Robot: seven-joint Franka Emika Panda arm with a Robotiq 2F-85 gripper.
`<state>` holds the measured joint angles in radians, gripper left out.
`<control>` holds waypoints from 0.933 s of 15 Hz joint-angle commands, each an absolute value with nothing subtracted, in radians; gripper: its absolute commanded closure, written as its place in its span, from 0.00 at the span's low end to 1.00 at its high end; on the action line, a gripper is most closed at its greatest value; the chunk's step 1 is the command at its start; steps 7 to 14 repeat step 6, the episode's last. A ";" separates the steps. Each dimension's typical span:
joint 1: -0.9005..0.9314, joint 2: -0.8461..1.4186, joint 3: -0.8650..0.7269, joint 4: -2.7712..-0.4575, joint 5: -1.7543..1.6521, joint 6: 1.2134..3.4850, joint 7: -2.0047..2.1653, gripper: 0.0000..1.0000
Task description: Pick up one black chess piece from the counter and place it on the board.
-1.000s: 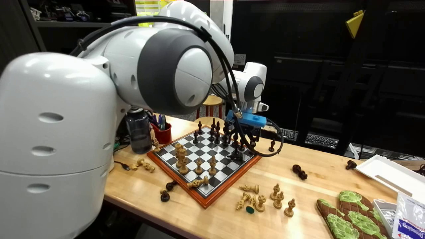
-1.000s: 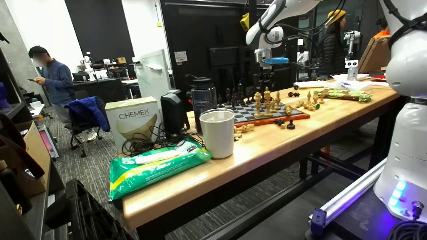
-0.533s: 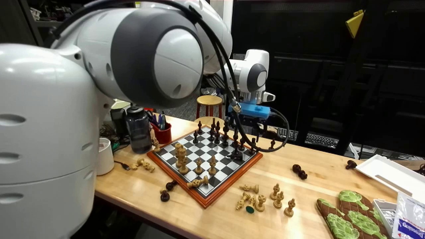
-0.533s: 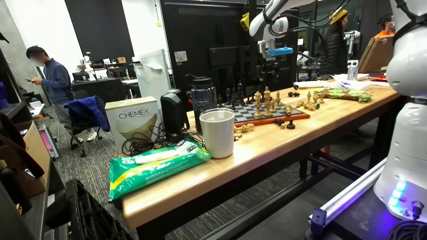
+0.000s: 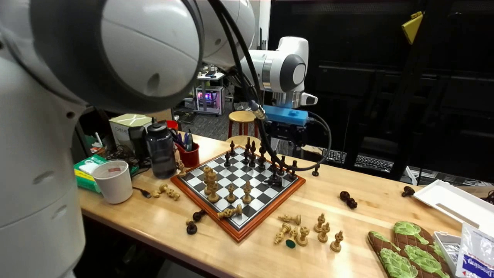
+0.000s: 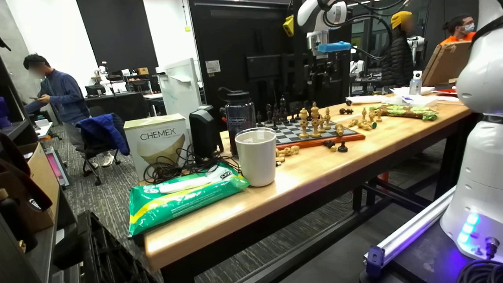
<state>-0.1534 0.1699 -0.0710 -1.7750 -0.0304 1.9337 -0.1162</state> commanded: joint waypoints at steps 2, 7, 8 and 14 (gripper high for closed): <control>-0.126 0.035 -0.077 -1.882 -0.024 1.885 -0.065 0.00; -0.130 0.102 -0.082 -1.820 -0.029 1.899 -0.089 0.00; -0.130 0.102 -0.082 -1.820 -0.029 1.899 -0.089 0.00; -0.130 0.102 -0.082 -1.820 -0.029 1.899 -0.089 0.00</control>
